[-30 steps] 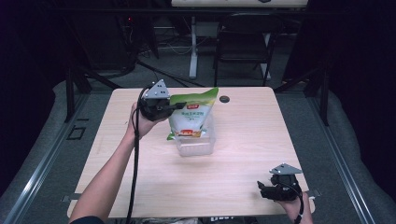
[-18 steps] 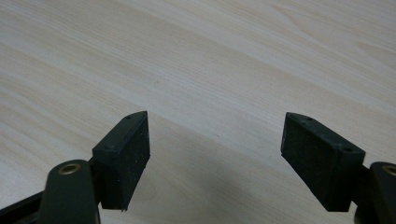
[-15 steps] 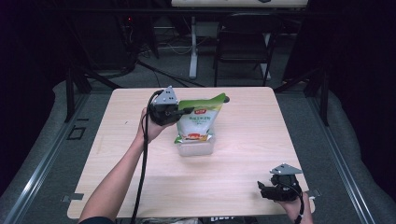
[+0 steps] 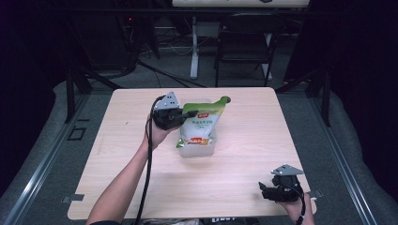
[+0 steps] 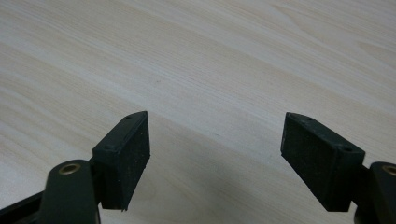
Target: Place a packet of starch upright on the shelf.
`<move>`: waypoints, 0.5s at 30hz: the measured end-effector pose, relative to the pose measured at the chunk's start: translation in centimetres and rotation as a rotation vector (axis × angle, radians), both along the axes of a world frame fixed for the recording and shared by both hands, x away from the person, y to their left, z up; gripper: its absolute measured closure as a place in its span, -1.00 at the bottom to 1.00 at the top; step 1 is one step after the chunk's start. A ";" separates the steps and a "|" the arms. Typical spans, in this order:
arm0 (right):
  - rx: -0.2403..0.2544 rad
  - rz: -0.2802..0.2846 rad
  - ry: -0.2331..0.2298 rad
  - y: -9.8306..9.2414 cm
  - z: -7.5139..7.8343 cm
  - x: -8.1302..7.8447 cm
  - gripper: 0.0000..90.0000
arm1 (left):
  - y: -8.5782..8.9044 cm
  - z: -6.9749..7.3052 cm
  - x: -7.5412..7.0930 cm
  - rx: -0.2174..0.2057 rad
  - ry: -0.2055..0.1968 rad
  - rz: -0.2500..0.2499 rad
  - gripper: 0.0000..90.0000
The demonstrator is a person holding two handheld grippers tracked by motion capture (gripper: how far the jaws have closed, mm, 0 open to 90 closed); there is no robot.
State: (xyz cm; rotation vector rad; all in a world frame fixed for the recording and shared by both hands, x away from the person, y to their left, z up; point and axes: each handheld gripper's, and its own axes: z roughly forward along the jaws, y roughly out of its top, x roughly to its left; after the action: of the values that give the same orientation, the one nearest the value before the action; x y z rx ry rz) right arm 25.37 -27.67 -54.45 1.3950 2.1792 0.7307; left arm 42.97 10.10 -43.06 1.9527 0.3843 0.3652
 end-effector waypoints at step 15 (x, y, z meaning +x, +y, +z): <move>-0.007 0.001 0.002 0.0 0.0 0.0 -0.49 | 0.2 -2.7 0.8 0.023 0.095 0.017 1.00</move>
State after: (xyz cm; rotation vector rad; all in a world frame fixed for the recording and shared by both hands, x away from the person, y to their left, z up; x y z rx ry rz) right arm 25.36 -27.69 -54.43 1.3912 2.1821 0.7223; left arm 43.80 10.33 -45.77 1.9953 0.4596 0.2897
